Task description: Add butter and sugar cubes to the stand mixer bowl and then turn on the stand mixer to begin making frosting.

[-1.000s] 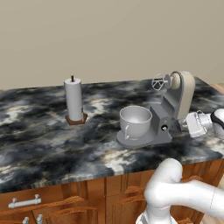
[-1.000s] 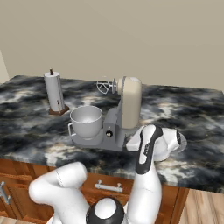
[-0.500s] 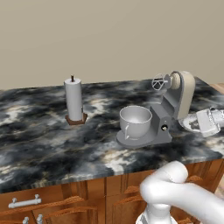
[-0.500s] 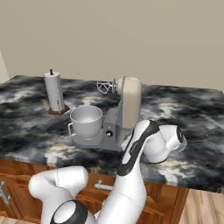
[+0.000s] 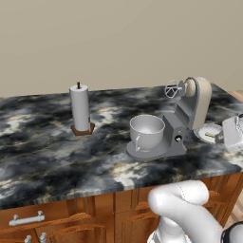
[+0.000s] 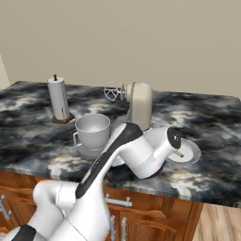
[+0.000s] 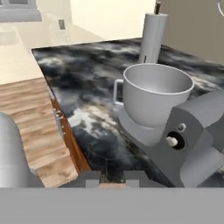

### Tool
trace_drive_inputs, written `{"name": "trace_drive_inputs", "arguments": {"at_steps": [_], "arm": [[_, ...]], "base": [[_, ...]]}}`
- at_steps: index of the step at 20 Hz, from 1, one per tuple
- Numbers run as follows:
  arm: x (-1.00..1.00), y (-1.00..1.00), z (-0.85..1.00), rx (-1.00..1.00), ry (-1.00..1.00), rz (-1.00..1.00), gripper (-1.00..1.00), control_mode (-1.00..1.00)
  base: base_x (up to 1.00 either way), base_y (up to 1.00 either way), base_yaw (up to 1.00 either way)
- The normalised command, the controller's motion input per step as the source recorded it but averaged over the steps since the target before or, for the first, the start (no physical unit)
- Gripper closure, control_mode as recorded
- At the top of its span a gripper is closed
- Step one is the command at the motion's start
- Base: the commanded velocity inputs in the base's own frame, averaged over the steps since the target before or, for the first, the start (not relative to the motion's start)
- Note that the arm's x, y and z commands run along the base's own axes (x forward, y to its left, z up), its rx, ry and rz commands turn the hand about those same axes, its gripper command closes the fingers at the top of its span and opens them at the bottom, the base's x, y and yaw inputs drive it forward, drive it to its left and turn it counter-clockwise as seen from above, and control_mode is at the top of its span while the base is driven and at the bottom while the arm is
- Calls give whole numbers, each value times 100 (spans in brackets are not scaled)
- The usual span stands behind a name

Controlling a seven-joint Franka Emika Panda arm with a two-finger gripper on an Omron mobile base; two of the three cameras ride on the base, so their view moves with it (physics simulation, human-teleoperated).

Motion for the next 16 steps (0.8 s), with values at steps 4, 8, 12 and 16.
{"name": "trace_drive_inputs", "arguments": {"at_steps": [4,8,12,16], "arm": [[-97,74,69,-18,2,-8,100,-100],[-71,93,69,-21,5,-6,100,-100],[-13,100,67,-23,14,-4,100,-100],[17,94,55,-21,21,-4,100,-100]], "base": [[0,0,0],[0,0,0],[0,0,0],[0,0,0]]}}
